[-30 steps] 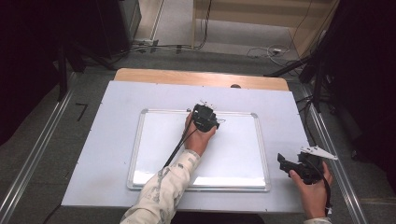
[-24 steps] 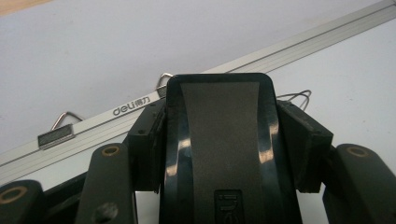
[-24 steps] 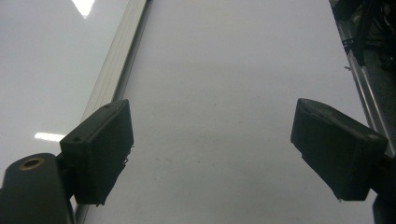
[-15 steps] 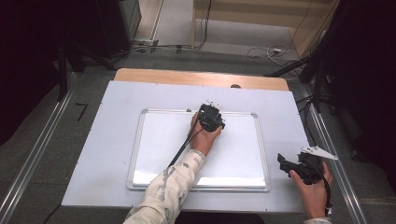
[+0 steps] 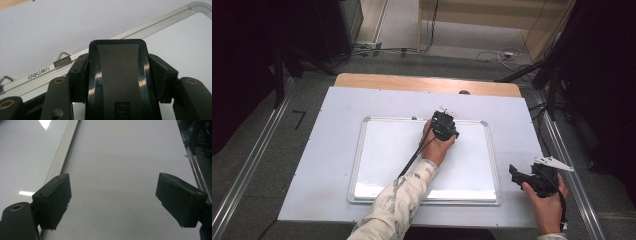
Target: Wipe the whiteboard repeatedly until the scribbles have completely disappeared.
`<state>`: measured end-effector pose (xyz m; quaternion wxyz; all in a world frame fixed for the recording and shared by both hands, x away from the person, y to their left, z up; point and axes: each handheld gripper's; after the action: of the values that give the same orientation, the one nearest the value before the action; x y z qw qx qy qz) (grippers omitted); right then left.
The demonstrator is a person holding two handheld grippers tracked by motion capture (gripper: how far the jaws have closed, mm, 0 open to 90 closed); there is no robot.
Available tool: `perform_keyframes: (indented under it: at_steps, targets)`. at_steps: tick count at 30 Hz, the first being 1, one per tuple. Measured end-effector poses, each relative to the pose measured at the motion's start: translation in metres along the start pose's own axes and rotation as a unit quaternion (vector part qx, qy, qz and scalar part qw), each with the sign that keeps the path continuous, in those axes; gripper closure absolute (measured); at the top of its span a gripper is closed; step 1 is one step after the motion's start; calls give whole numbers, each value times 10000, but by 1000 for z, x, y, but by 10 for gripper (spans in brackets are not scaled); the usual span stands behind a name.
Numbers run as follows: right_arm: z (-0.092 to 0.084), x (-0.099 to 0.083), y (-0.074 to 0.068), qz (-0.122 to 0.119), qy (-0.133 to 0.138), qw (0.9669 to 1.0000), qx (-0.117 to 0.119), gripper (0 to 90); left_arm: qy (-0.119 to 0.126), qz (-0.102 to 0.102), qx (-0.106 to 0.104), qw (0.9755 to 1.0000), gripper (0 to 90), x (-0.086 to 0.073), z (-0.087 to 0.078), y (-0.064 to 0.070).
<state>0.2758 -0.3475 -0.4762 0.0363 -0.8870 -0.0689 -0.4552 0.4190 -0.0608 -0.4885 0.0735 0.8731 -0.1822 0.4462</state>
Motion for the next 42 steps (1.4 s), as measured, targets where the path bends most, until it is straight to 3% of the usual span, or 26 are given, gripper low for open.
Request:
perform_keyframes:
  at_steps: [11,23,30,35,42]
  targets:
    - [0,0,1,2,0,10000,13,117,-1,31,-72,10000,411,6,7,11]
    - [-1,-2,3,28,-21,10000,-17,117,-30,99,-124,9999,410,5,5,8]
    - [-2,-3,4,44,-17,10000,-32,117,-42,121,-2,9999,410,0,-2,-2]
    - [-2,-3,3,24,-15,10000,-44,117,-35,9,80,10000,410,-6,-8,-20]
    - [-1,-3,2,14,-22,10000,-56,117,-47,-39,113,9999,410,-13,-16,-32]
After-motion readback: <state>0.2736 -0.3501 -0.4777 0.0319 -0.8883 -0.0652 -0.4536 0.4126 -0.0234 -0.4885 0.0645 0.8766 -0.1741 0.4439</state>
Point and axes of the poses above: each handheld gripper's, and its own axes: z roughly forward along the jaws, x roughly out of its top, y roughly to its right, and after that the axes turned 7 degrees about y, right-handed
